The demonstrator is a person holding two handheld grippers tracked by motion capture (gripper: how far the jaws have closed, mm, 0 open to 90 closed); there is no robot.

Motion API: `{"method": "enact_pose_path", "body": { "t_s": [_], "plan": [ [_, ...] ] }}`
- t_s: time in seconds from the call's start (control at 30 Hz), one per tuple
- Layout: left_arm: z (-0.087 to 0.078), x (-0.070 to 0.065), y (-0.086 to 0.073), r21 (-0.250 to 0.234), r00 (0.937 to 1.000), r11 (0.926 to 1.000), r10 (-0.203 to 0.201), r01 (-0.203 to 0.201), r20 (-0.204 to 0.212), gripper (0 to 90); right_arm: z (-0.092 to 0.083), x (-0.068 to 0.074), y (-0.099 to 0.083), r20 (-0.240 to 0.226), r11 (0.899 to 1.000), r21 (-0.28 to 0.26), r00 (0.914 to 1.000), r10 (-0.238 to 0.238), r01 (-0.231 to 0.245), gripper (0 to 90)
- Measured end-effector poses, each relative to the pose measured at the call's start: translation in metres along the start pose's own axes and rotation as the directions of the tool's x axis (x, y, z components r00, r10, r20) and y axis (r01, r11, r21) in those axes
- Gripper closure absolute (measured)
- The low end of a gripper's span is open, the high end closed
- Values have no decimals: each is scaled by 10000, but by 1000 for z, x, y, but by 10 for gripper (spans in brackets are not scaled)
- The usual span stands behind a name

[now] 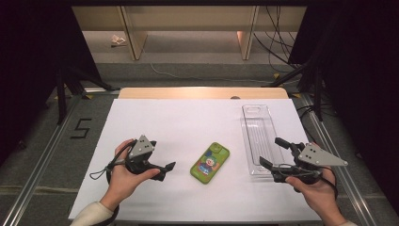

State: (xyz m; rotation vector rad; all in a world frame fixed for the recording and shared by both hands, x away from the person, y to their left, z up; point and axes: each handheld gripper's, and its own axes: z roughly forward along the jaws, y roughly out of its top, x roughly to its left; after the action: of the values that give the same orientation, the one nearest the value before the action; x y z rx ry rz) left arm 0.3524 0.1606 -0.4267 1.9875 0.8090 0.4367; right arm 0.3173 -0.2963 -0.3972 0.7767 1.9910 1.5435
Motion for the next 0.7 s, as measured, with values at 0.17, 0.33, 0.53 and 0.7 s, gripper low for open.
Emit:
{"method": "enact_pose_path", "body": {
  "t_s": [0.17, 0.33, 0.53, 0.7],
  "plan": [
    [0, 0, 0, -4, 10000, 10000, 0, 0, -9, 0, 0, 0, 0, 18, 10000, 2, 10000, -9, 9, 160],
    [0, -1, 1, 14, 10000, 10000, 41, -41, 21, 0, 0, 0, 0, 25, 10000, -15, 10000, -18, 18, 160],
    [-1, -2, 2, -47, 10000, 10000, 30, -29, 30, 14, 0, 0, 0, 8, 10000, -14, 10000, -4, 4, 160],
    [-1, -7, 4, -192, 9999, 9998, 55, -52, 140, 132, 1, 0, 0, -2, 10000, -8, 10000, -15, 15, 160]
  ]
}}
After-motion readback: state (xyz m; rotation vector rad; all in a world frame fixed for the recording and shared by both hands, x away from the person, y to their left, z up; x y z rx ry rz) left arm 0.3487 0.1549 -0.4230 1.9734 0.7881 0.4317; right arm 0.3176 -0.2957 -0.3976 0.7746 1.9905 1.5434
